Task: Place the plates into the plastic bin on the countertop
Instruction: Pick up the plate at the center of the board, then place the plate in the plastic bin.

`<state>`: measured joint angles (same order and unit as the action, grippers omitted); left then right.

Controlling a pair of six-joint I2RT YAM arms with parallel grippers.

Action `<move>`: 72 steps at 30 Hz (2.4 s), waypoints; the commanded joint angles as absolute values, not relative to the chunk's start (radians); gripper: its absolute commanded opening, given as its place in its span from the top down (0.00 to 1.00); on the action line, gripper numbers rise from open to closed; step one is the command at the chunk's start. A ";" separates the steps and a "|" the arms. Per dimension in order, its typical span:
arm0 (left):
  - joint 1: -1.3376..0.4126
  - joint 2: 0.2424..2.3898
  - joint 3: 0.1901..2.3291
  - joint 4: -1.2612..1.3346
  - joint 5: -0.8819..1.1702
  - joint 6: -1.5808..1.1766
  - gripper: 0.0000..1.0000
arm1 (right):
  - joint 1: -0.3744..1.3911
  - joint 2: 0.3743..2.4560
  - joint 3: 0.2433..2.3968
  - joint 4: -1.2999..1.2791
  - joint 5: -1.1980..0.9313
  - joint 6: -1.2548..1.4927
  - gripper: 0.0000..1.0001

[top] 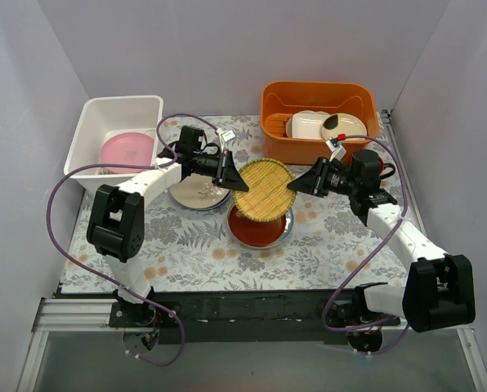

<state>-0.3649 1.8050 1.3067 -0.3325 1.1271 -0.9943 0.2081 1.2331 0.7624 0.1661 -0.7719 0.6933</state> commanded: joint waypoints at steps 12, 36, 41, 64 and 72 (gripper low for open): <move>-0.383 1.756 1.322 -0.342 1.111 -0.960 1.00 | 0.213 1.187 0.776 0.239 -0.784 0.689 0.11; -0.382 1.713 1.381 -0.359 0.924 -0.962 1.00 | 0.193 1.167 0.764 0.144 -0.707 0.644 0.02; -0.377 1.715 1.408 -0.364 0.894 -0.974 1.00 | 0.187 1.166 0.759 0.141 -0.715 0.644 0.02; -0.259 1.684 1.485 -0.383 0.776 -0.994 1.00 | 0.167 1.164 0.750 0.133 -0.747 0.640 0.02; -0.169 1.672 1.491 -0.370 0.752 -1.025 1.00 | 0.163 1.170 0.753 0.127 -0.752 0.634 0.02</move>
